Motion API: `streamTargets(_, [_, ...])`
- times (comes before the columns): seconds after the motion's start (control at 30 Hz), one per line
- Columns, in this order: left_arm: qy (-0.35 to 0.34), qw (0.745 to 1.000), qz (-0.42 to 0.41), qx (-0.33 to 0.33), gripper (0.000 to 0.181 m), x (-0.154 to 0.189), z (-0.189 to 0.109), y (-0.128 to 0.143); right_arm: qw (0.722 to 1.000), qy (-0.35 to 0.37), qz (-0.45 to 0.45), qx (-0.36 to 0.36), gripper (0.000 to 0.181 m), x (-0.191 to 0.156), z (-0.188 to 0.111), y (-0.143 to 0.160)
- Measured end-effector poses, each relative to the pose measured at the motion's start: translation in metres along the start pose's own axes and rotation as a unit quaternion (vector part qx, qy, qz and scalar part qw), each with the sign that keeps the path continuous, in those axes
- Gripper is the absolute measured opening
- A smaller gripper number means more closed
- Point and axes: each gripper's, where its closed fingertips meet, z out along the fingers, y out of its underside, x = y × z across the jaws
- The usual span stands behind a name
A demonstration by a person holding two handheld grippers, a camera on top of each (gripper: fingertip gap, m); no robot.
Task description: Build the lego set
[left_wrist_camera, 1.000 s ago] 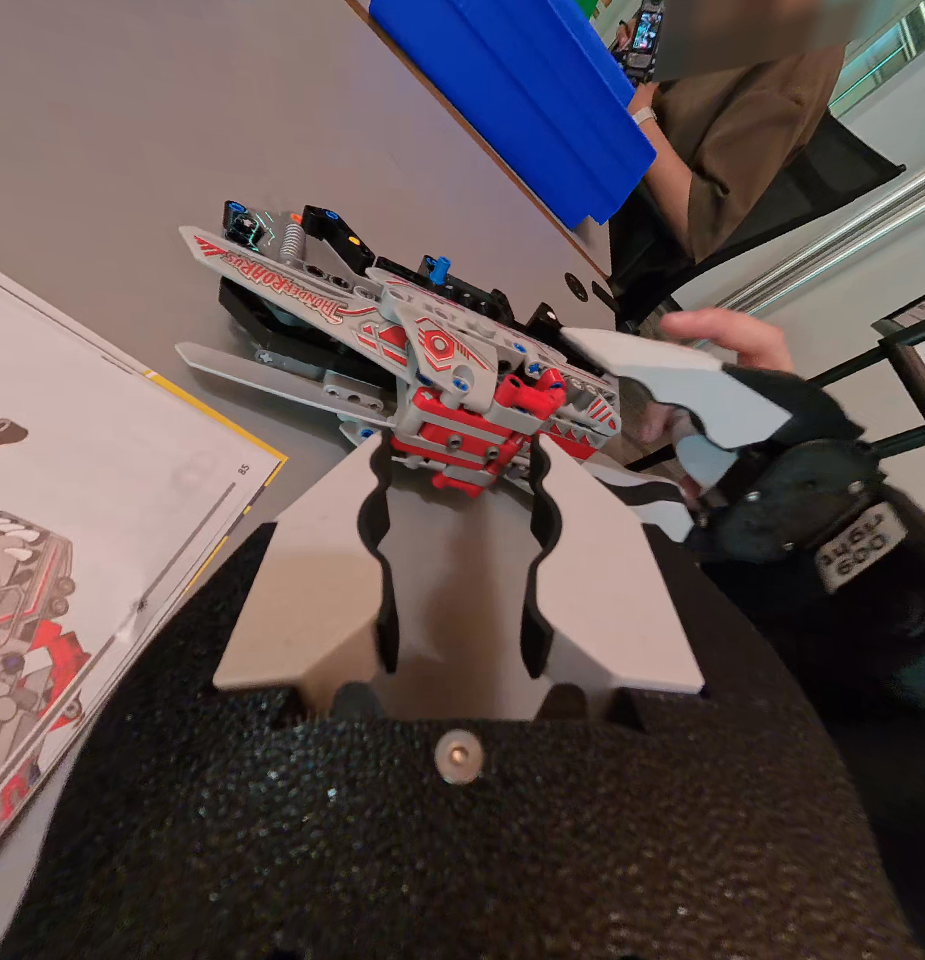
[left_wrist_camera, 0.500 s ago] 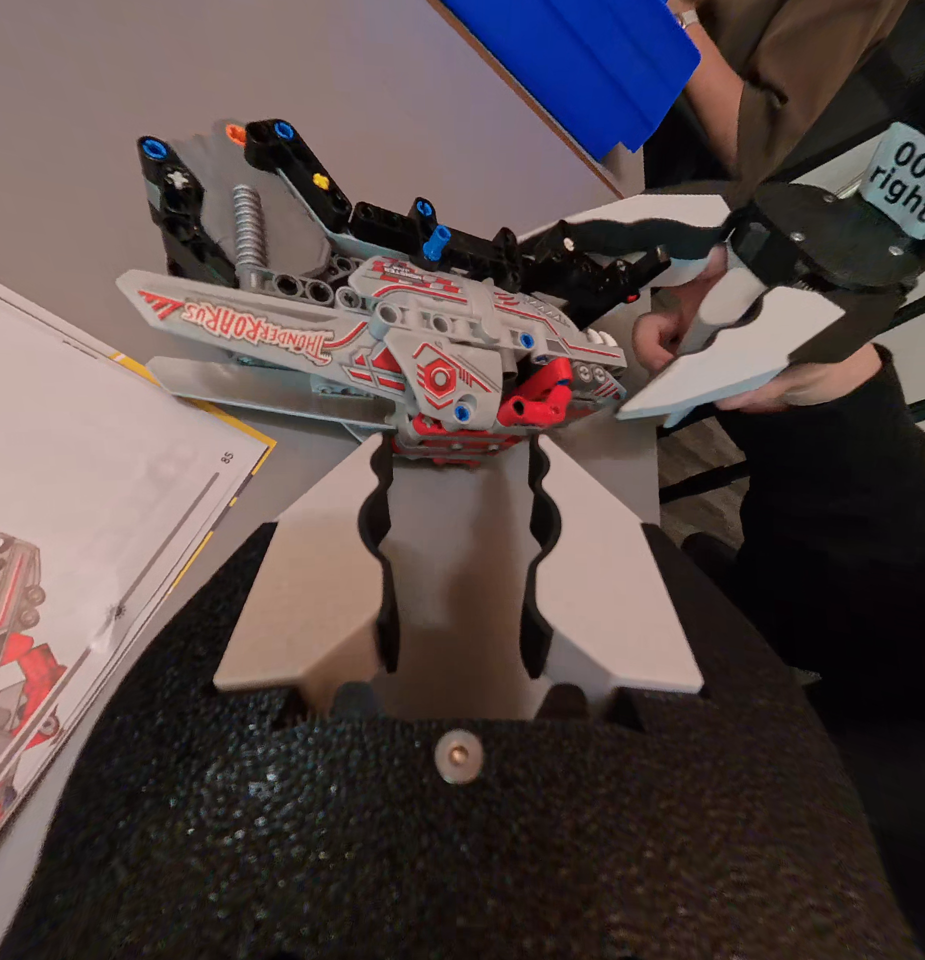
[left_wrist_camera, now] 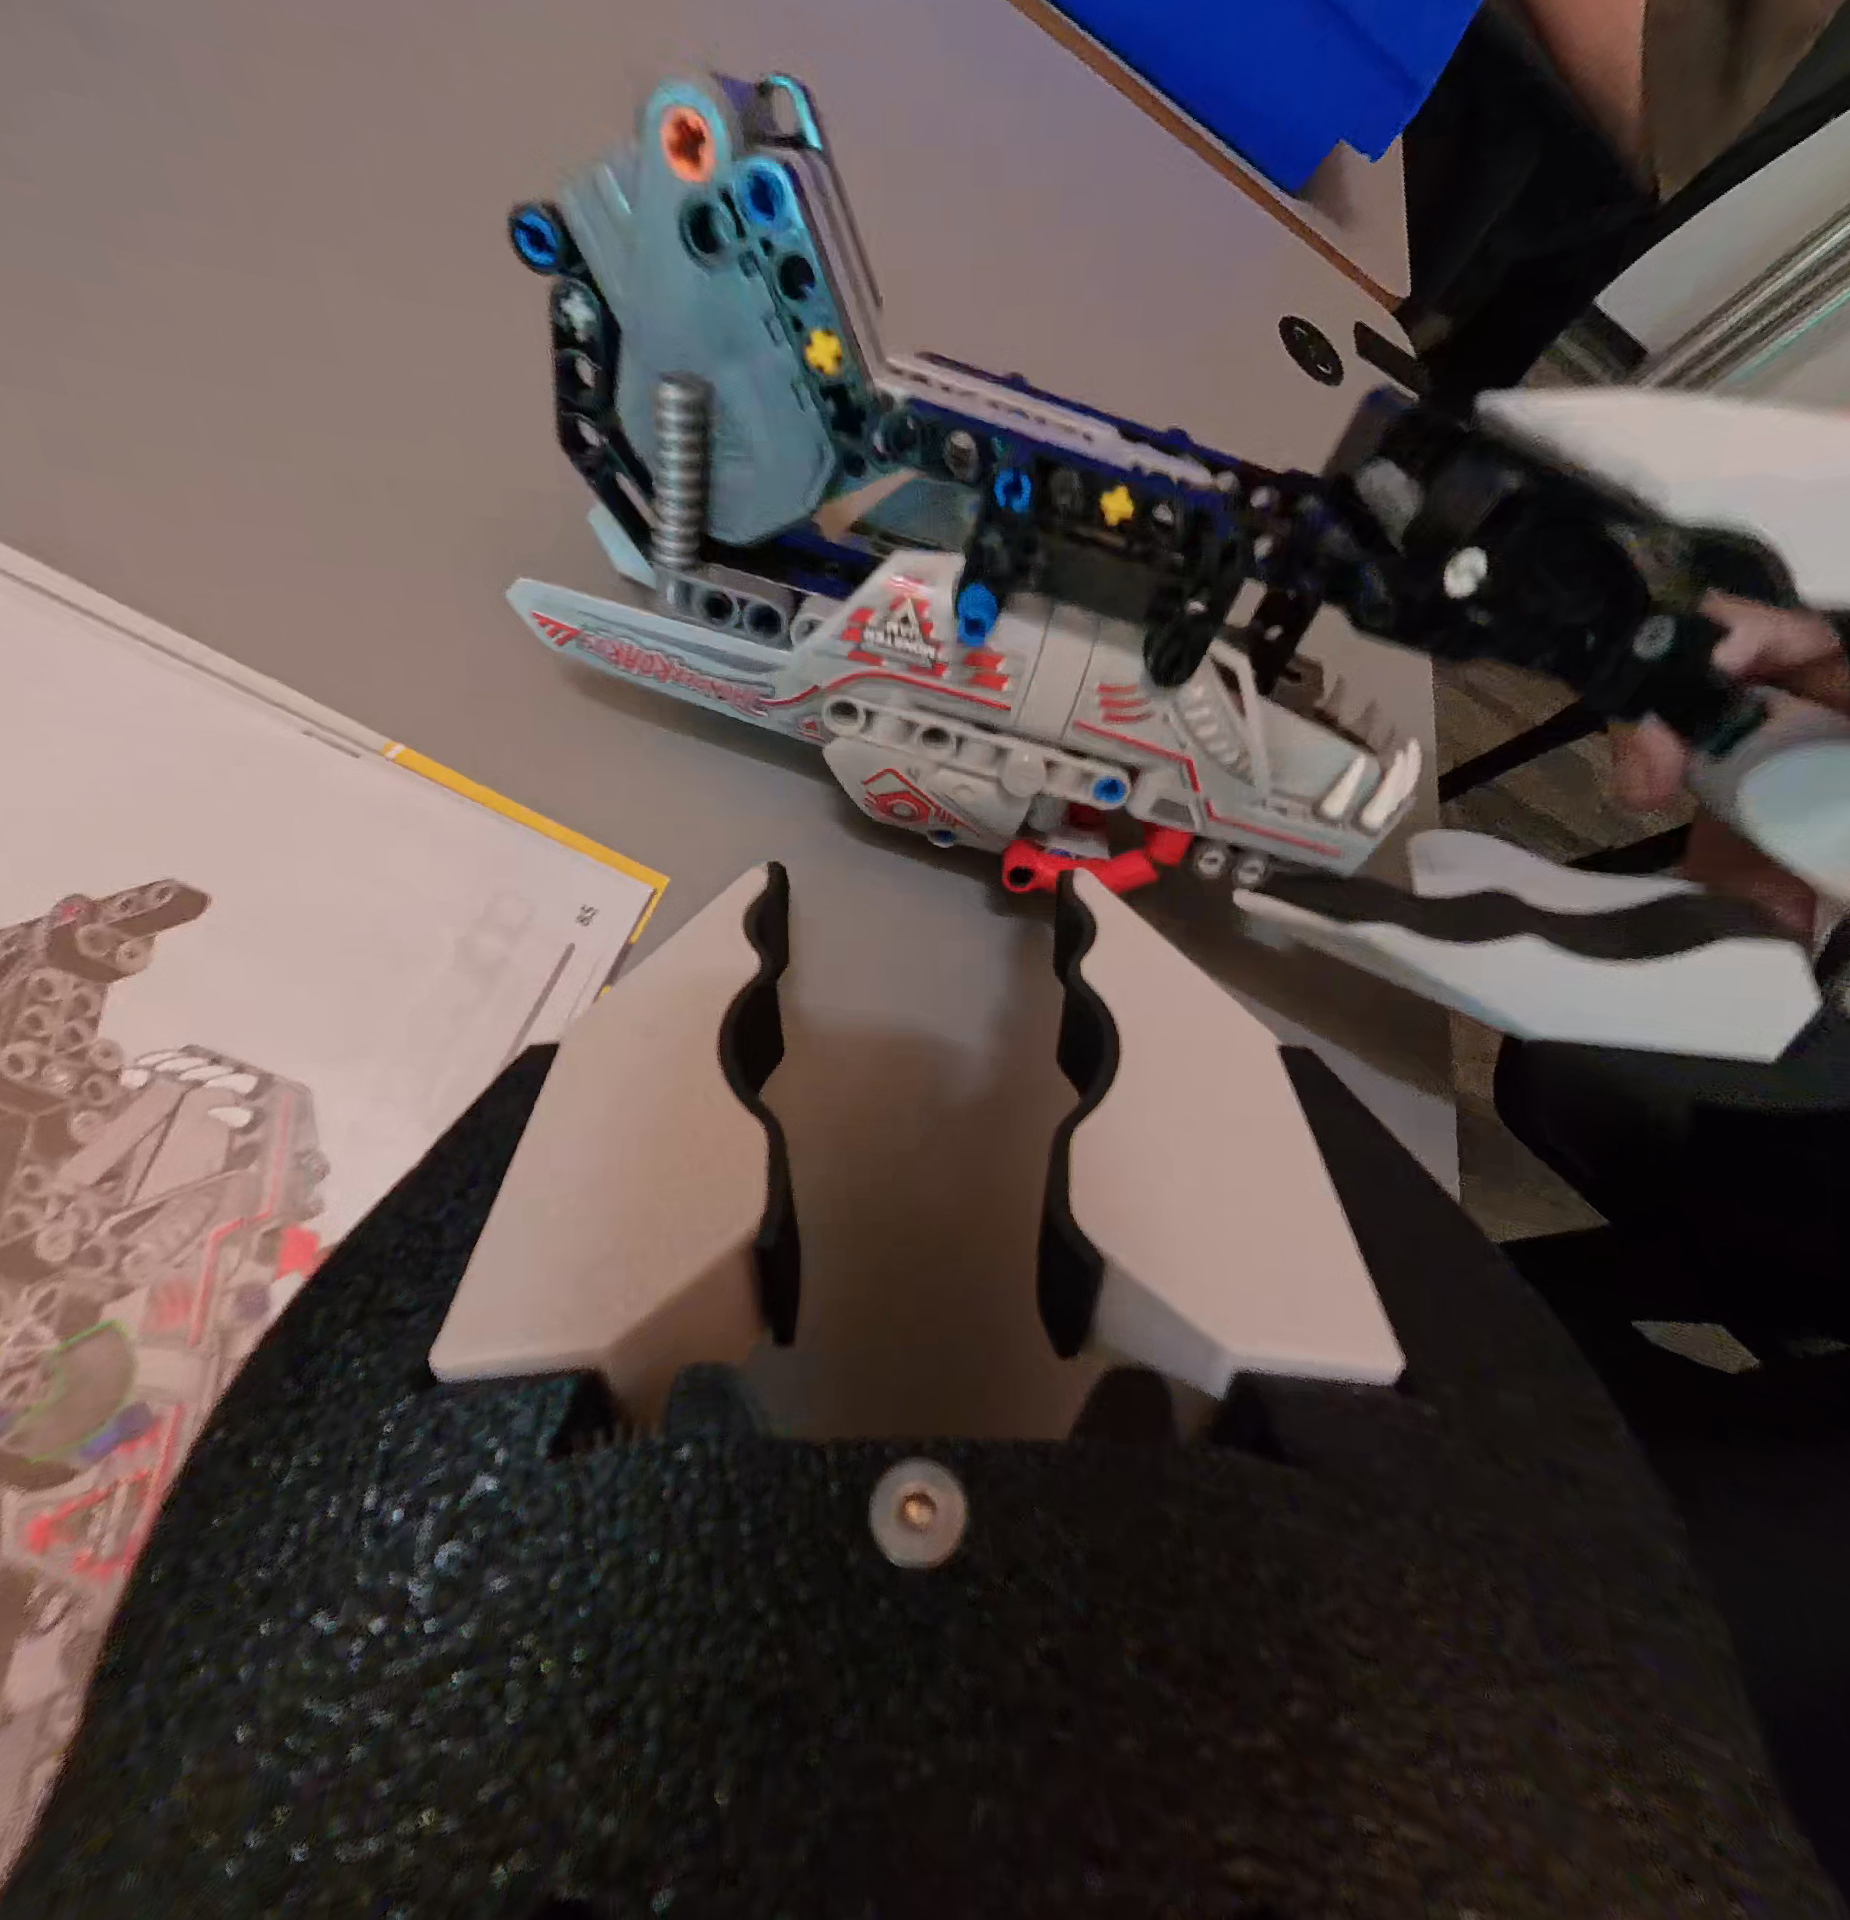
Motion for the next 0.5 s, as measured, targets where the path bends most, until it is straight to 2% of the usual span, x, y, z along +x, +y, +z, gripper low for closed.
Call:
streamTargets(0.13, [-0.009,1.0,-0.003,0.022,0.046,-0.009,-0.014,-0.005,0.998,0.028,-0.058,-0.023,0.071,-0.014,0.003,-0.02])
streamTargets(0.2, [-0.012,1.0,-0.006,0.025,0.046,-0.013,-0.02,-0.004,0.998,0.027,-0.052,-0.015,0.069,-0.021,0.006,-0.033])
streamTargets(0.3, [-0.018,0.999,-0.011,0.032,0.044,-0.018,-0.027,-0.003,0.999,0.025,-0.032,0.001,0.057,-0.023,0.01,-0.049])
streamTargets(0.4, [-0.016,0.999,-0.012,0.033,0.043,-0.019,-0.03,0.001,1.0,-0.007,0.001,-0.003,0.065,-0.029,0.015,-0.046])
streamTargets(0.5, [-0.016,0.999,-0.008,0.031,0.043,-0.018,-0.031,0.004,0.999,-0.03,0.032,0.015,0.065,-0.033,0.012,-0.048])
